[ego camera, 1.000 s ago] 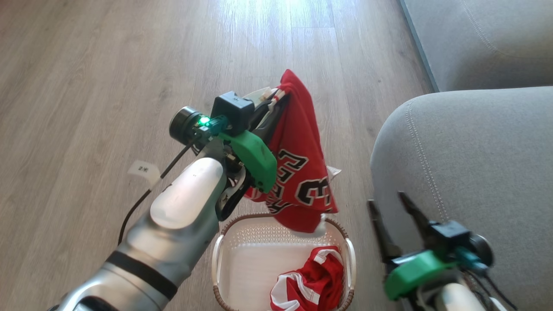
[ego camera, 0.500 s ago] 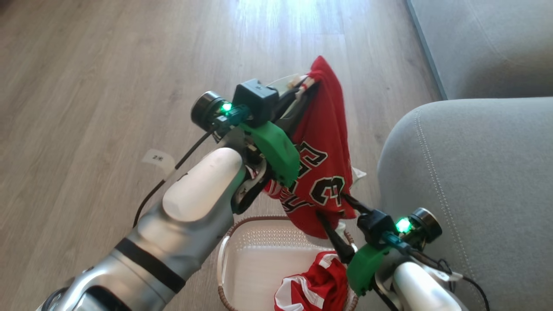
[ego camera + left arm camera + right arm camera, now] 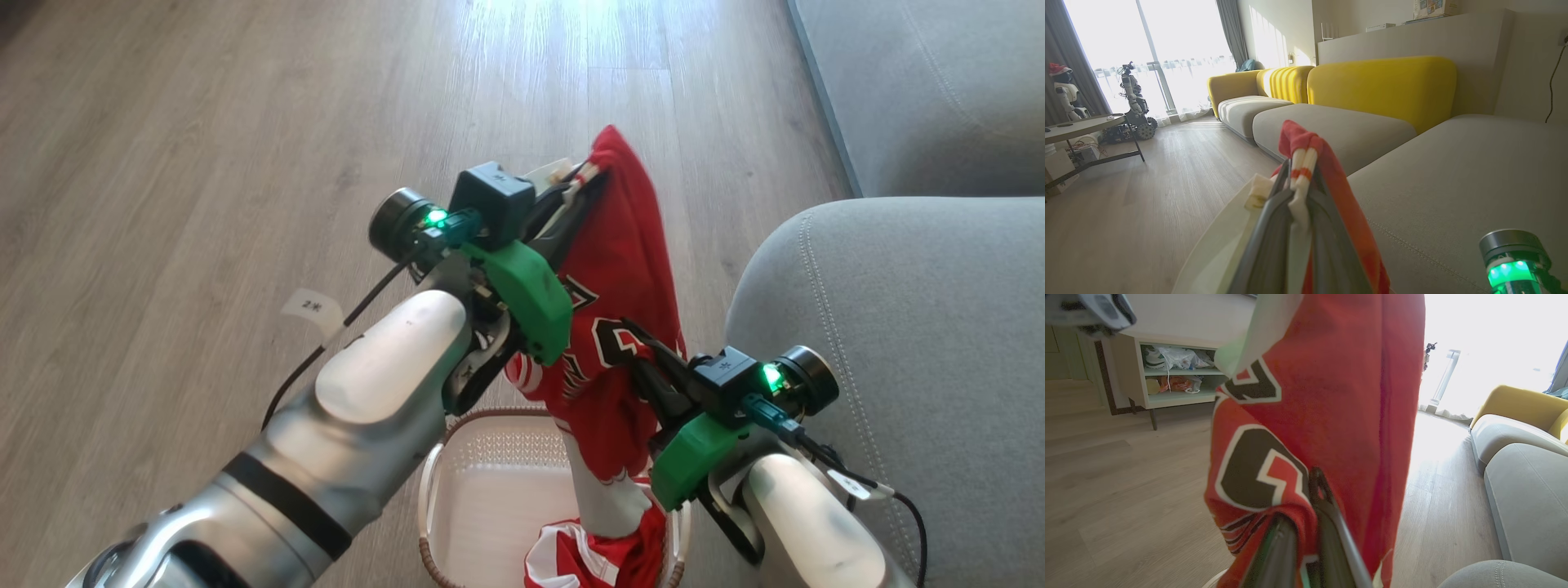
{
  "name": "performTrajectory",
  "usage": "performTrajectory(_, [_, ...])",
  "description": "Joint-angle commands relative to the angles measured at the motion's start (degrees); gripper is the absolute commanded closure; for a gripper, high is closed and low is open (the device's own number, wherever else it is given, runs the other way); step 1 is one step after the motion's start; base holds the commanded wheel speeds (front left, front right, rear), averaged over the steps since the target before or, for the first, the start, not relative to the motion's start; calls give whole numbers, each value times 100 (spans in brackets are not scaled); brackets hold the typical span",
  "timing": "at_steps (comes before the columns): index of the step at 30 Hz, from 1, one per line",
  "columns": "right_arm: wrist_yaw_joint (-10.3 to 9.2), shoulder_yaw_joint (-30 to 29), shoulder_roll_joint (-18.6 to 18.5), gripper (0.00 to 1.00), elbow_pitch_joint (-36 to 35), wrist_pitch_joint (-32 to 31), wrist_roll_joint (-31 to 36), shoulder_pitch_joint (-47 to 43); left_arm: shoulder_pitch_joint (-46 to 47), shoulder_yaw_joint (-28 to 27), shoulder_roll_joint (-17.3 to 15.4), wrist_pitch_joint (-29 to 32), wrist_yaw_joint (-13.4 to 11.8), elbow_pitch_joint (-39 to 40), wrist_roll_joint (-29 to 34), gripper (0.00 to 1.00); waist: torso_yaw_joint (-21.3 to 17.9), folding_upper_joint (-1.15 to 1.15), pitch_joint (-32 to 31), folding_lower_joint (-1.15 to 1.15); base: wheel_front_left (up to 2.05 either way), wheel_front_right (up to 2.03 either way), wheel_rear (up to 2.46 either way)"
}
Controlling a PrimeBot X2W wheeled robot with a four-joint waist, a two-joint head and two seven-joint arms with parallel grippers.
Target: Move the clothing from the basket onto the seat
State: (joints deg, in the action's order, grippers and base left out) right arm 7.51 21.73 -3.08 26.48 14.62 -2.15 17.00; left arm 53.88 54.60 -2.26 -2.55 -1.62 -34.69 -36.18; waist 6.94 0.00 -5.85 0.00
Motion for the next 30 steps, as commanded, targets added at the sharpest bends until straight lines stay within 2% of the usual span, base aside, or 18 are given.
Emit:
performTrajectory(1, [-2, 60, 20, 100, -221, 38, -36, 174, 282, -206, -96, -46, -41, 97, -27, 100, -13, 0, 8, 0, 0, 0, 0])
performTrajectory(7, [-2, -104, 20, 100, -367, 38, -99, 65, 83, -293, -172, -190, 2, -274, -188, 100, -141, 0, 74, 0, 0, 0, 0])
performTrajectory(8, [-2, -156, 20, 100, -388, 38, -93, 64, 43, -306, -174, -227, 9, -330, -217, 95, -168, 0, 86, 0, 0, 0, 0])
performTrajectory(9, [-2, -210, 20, 100, -404, 38, -76, 68, 7, -311, -176, -265, 17, -384, -234, 80, -199, 0, 98, 0, 0, 0, 0])
performTrajectory(10, [-2, -269, 20, 100, -417, 38, -52, 74, -31, -318, -176, -308, 28, -434, -257, 58, -231, 0, 108, 0, 0, 0, 0])
performTrajectory(11, [-2, -337, 20, 100, -430, 38, -21, 87, -72, -325, -174, -345, 45, -482, -286, 6, -265, 0, 118, 0, 0, 0, 0])
performTrajectory(12, [-2, -409, 20, 100, -446, 38, 16, 105, -111, -329, -172, -377, 58, -529, -311, 0, -303, 0, 130, 0, 0, 0, 0])
performTrajectory(22, [-2, -1192, -340, 100, -723, 38, 312, 271, -439, -282, -138, -715, 146, -857, -442, 0, -789, 0, 288, 0, 0, 0, 0])
performTrajectory(30, [-2, -1766, -661, 100, -940, 38, 436, 225, -704, -104, -104, -916, 183, -914, -431, 0, -1408, 0, 417, 0, 0, 0, 0])
